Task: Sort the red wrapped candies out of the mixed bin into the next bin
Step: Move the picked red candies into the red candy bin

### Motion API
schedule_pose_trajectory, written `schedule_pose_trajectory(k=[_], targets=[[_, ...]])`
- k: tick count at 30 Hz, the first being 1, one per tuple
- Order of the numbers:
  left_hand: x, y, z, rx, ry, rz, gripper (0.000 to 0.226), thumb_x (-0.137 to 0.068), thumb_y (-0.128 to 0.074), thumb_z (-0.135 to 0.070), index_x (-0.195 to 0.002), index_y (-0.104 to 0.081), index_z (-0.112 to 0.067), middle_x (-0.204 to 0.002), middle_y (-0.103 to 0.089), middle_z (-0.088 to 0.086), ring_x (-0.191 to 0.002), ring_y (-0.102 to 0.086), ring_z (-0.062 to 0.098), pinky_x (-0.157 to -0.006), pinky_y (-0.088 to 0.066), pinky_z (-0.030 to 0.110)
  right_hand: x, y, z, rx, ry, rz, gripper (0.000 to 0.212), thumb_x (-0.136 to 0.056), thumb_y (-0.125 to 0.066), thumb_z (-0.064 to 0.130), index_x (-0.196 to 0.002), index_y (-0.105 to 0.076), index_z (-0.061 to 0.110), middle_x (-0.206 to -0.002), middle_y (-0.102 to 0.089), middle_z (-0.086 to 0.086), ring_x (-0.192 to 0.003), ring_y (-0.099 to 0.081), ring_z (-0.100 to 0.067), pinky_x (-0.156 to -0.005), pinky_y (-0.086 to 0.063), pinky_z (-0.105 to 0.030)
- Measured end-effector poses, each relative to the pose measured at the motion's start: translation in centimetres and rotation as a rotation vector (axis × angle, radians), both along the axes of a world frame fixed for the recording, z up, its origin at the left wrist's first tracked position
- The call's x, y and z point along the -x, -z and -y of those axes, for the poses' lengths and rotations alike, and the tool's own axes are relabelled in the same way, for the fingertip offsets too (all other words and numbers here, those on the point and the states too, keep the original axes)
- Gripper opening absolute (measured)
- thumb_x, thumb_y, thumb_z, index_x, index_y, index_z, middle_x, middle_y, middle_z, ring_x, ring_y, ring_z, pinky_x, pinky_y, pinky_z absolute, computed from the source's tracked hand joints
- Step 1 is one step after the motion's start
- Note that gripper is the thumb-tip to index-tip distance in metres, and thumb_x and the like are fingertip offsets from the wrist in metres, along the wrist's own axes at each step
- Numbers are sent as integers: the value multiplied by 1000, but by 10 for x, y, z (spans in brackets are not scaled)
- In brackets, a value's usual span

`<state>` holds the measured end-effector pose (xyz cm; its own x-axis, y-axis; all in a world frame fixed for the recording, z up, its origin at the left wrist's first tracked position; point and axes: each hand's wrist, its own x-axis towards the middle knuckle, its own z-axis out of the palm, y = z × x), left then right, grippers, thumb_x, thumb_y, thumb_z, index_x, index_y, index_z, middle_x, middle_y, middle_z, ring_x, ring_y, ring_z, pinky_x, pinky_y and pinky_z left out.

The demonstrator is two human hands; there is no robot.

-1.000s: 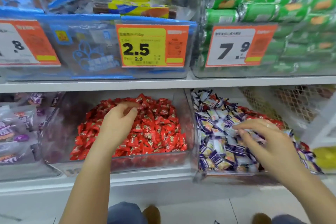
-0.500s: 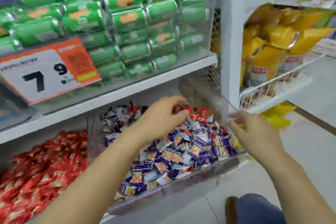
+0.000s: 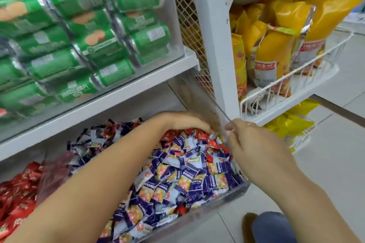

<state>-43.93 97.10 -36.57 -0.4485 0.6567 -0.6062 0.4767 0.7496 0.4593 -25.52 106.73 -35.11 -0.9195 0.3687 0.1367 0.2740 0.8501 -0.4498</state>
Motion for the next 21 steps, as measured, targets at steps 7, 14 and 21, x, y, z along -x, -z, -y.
schedule_pose_trajectory(k=[7,14,21], targets=[[-32,-32,-1,177,205,85,40,-93,-48,-46,-120,-58,-20,-129,-57,-5,-118,-52,11,-100,-35,24,1,1,3,3,36,-13,25,-100,-31,35,-112,-50,25,-104,-60,-1,-91,-60,-24,-63,-39,-31],[-56,-47,86,-31,197,-326,38,-80,-54,-51,-83,-57,-13,-84,-59,0,-76,-56,17,-71,-47,36,-1,1,5,26,54,-5,23,-98,-37,31,-107,-55,20,-99,-64,-9,-90,-60,-31,-65,-39,-33],[-106,-40,187,-271,44,-712,51,-85,-36,-64,-122,-56,-34,-133,-46,-10,-126,-36,11,-107,-31,34,-5,-2,16,-1,131,-164,33,-90,-50,32,-114,-62,13,-114,-59,-15,-105,-53,-36,-78,-46,-41]])
